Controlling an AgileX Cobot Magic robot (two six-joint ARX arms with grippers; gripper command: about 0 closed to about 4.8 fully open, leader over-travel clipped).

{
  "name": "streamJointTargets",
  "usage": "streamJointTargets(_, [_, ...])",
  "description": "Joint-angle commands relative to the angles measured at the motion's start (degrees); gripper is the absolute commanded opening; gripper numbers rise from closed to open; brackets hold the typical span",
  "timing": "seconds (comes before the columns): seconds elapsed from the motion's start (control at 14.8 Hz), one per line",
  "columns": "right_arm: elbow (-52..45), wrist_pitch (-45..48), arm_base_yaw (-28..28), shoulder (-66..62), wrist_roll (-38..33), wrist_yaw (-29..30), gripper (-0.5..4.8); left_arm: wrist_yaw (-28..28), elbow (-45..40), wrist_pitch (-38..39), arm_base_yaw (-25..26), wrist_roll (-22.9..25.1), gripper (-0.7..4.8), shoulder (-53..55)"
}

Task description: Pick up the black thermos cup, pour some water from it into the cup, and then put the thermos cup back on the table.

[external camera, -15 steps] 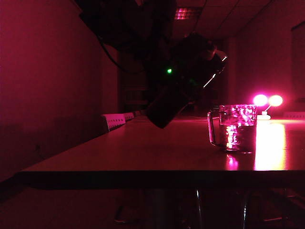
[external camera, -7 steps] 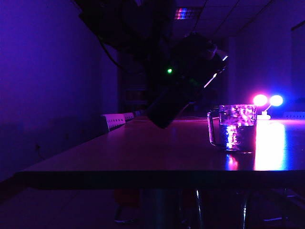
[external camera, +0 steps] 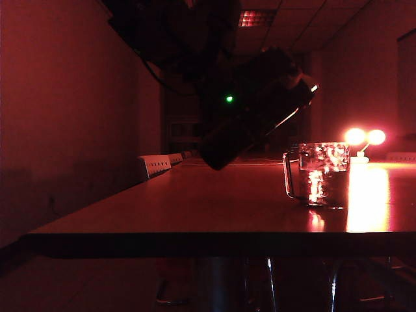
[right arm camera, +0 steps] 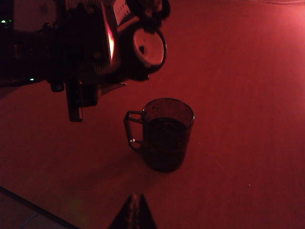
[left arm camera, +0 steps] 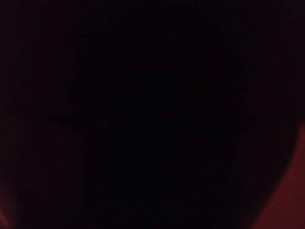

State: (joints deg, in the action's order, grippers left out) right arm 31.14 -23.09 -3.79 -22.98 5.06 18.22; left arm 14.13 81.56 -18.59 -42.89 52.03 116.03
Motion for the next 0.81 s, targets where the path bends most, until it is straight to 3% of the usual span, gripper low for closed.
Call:
streamJointTargets(0.07, [0.3, 0.6, 0.0, 0.0, 0.1, 0.4, -0.05, 0.2, 0.6, -2.9, -0.2, 6.3, 3.0, -0.4])
streamJointTargets(0.41, [0.3, 0.6, 0.0, 0.0, 0.1, 0.4, -0.05, 1.5, 0.6, -2.8, -0.2, 14.3, 3.0, -0.3])
streamJointTargets(0.68, [0.3, 0.6, 0.0, 0.0, 0.1, 0.4, -0.05, 5.8, 0.7, -3.1, -0.2, 15.5, 3.0, 0.0])
streamJointTargets(0.81, [0.3, 0.6, 0.0, 0.0, 0.1, 0.4, -0.05, 10.8, 2.7, -4.0, -0.2, 15.5, 3.0, 1.9])
